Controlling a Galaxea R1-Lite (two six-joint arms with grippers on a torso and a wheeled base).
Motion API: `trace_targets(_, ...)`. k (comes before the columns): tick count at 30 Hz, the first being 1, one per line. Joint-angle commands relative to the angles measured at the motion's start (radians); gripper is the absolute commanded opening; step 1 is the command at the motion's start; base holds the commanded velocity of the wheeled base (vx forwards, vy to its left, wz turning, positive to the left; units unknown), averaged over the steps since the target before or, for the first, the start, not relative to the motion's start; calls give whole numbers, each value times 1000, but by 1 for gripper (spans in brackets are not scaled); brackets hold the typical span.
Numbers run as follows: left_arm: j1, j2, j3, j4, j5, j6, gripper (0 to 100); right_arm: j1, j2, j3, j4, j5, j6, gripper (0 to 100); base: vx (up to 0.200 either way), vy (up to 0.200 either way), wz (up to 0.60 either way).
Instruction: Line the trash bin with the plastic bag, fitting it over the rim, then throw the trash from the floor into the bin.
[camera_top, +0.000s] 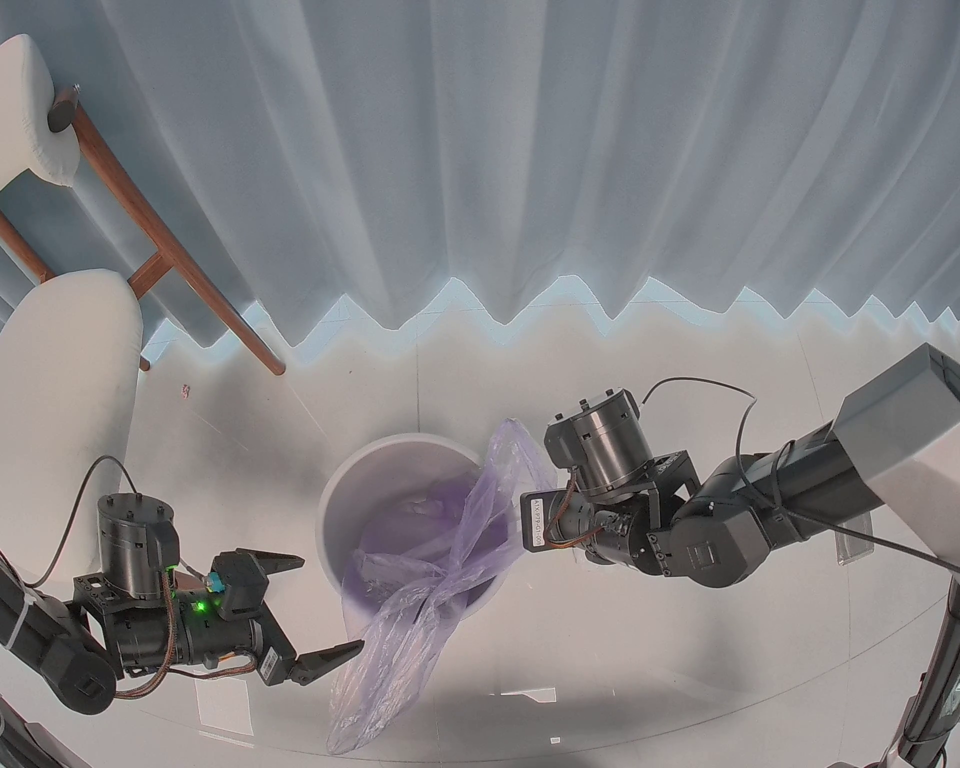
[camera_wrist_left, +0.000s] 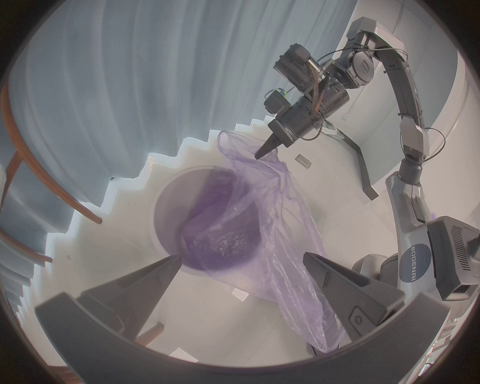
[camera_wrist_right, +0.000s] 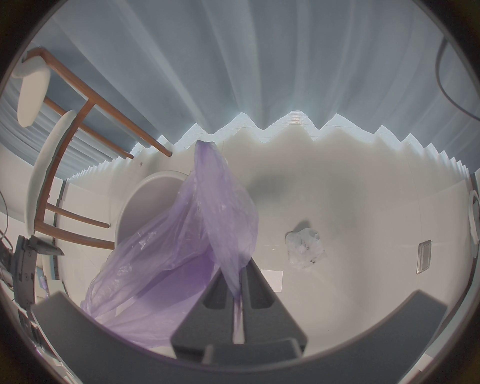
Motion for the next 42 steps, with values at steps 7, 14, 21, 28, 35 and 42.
trace_targets(7, -48, 81, -16, -2, 4, 5, 100, 0, -2, -3, -2, 0, 0, 0, 0, 0, 0)
trace_targets(14, -50, 131, -42, -8, 3, 8, 100, 2, -3, -5, -2, 0, 0, 0, 0, 0, 0)
trace_targets(21, -58, 201, -105, -13, 3, 18, 100, 2, -8, 0, -3, 0, 2, 0, 0, 0, 0)
trace_targets(28, -101, 224, -122, -14, 8, 15, 100, 0, -14, 1, -3, 0, 3, 0, 0, 0, 0)
trace_targets(35, -114, 262, -156, -17, 11, 15, 100, 0, -17, 1, -3, 0, 6, 0, 0, 0, 0)
trace_targets(42, -114, 310, -204, -19, 11, 14, 100, 0, -23, 3, -2, 0, 6, 0, 0, 0, 0)
